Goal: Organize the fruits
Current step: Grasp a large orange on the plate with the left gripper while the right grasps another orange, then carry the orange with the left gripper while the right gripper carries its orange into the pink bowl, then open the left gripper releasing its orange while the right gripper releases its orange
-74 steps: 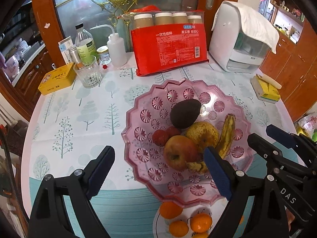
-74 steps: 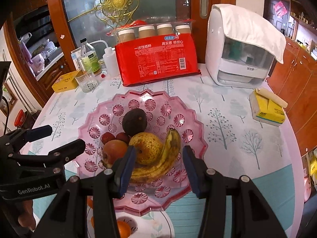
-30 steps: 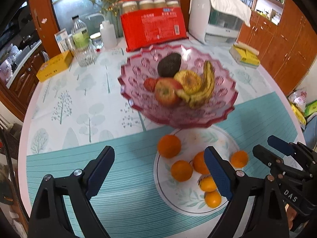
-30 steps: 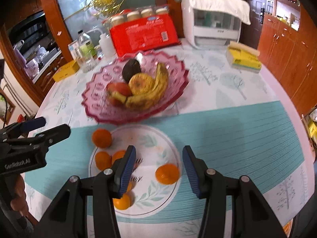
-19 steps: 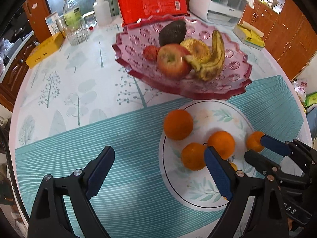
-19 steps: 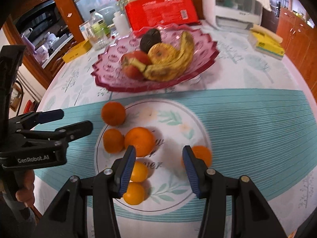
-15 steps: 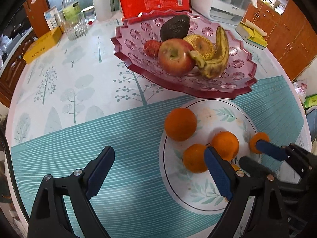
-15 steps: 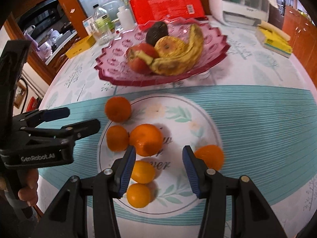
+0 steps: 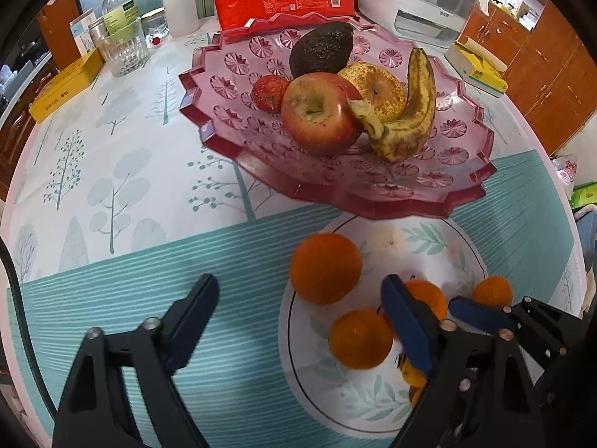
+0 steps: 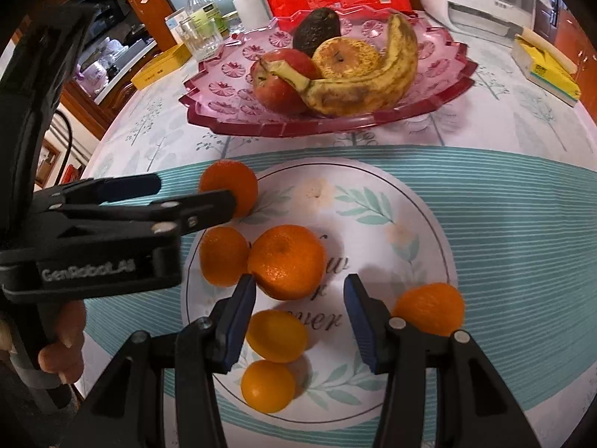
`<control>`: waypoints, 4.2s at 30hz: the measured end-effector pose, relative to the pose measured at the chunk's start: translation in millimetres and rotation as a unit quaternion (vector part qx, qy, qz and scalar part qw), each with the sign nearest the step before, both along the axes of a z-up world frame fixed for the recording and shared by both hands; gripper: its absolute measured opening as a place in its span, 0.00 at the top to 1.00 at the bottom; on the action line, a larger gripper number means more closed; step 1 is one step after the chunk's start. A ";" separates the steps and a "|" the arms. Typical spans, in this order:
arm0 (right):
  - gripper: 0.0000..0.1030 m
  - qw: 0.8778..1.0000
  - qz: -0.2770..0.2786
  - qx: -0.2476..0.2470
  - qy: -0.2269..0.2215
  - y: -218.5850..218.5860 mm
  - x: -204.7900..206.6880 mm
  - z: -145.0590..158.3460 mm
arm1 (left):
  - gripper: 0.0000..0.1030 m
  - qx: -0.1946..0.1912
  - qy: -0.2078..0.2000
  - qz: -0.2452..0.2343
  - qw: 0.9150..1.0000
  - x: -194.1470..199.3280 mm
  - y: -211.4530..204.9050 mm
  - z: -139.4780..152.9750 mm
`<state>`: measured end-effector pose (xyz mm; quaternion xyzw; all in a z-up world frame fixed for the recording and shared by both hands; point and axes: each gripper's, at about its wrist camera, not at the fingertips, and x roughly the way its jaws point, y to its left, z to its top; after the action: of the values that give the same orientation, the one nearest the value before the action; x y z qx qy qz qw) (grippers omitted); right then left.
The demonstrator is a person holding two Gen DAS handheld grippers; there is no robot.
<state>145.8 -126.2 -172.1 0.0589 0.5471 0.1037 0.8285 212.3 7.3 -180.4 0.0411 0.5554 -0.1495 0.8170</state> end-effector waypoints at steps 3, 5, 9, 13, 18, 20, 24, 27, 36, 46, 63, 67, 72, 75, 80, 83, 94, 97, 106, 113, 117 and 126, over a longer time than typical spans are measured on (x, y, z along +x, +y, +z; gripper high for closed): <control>0.52 1.000 0.009 -0.001 0.000 3.9 3.9 -2.1 | 0.23 -0.002 0.002 0.001 1.000 5.1 -2.4 -2.9; 0.52 1.000 0.014 0.000 0.002 6.0 6.3 -3.8 | 0.29 -0.003 0.005 0.000 1.000 8.0 -3.9 -5.2; 0.52 1.000 0.019 0.003 -0.002 7.1 7.7 -4.9 | 0.36 -0.006 0.011 -0.001 1.000 12.6 -6.0 -11.2; 0.52 1.000 0.026 0.004 -0.005 7.4 9.2 -6.1 | 0.39 -0.008 0.016 -0.002 1.000 15.1 -10.2 -17.1; 0.52 0.999 0.033 0.009 -0.006 6.3 11.0 -5.5 | 0.49 -0.015 0.027 -0.007 1.000 17.7 -14.2 -23.8; 0.52 0.999 0.040 0.012 -0.007 6.5 12.7 -5.0 | 0.59 -0.027 0.028 -0.013 0.999 17.3 -15.9 -23.9; 0.52 0.998 0.066 0.013 -0.011 6.5 15.1 -3.8 | 0.60 -0.025 0.027 -0.015 0.999 16.3 -18.9 -24.1; 0.52 0.996 0.091 0.006 -0.013 6.9 15.5 -4.2 | 0.60 -0.029 0.027 -0.007 0.999 14.2 -15.5 -22.5; 0.54 0.993 0.119 0.006 -0.007 7.9 24.6 -6.5 | 0.60 -0.034 0.027 0.023 0.999 6.9 14.5 -18.0; 0.57 0.995 0.095 0.013 -0.006 6.2 15.5 2.7 | 0.60 -0.032 0.005 0.018 0.999 -20.9 24.5 12.6; 0.57 0.991 0.029 0.030 -0.124 -23.6 -29.0 130.9 | 0.60 0.016 -0.065 -0.029 0.997 -62.1 14.5 101.5; 0.57 0.987 0.022 0.021 -0.159 -33.6 -23.1 176.8 | 0.60 0.031 -0.111 -0.046 0.992 -52.4 9.0 145.0; 0.57 0.982 0.012 0.007 -0.190 -45.2 0.6 222.1 | 0.60 0.045 -0.156 -0.055 0.985 -27.3 1.1 192.8; 0.57 0.978 -0.001 -0.005 -0.208 -50.0 25.2 237.3 | 0.60 0.060 -0.173 -0.057 0.981 -8.8 -7.0 206.8; 0.57 0.975 -0.046 -0.006 -0.215 -59.7 72.1 226.3 | 0.60 0.072 -0.159 -0.052 0.983 36.1 -18.4 190.9; 0.57 0.975 -0.071 -0.013 -0.210 -60.7 99.9 200.9 | 0.60 0.082 -0.134 -0.046 0.986 62.9 -25.4 163.3; 0.57 0.983 -0.106 -0.030 -0.150 -62.3 164.7 107.0 | 0.60 0.116 -0.048 -0.021 0.992 127.5 -36.6 62.8; 0.57 0.985 -0.107 -0.037 -0.132 -65.5 171.6 88.1 | 0.60 0.119 -0.036 -0.018 0.992 135.6 -37.5 46.8; 0.55 0.984 -0.104 -0.070 -0.125 -63.6 181.3 68.8 | 0.60 0.130 -0.038 -0.016 0.991 146.0 -42.6 34.6; 0.54 0.982 -0.084 -0.106 -0.133 -51.1 179.9 67.7 | 0.52 0.142 -0.042 -0.010 0.989 146.7 -44.3 34.2; 0.50 0.980 -0.072 -0.111 -0.151 -43.6 173.0 77.2 | 0.20 0.158 -0.075 -0.008 0.985 139.8 -45.1 46.5; 0.43 0.977 -0.074 -0.096 -0.174 -42.9 154.2 104.0 | 0.15 0.156 -0.100 -0.008 0.983 118.0 -45.6 71.6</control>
<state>300.1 -169.0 -68.0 0.0010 0.3963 -0.0021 0.9181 330.3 -38.3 -108.8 0.1877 0.4873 -0.0629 0.8505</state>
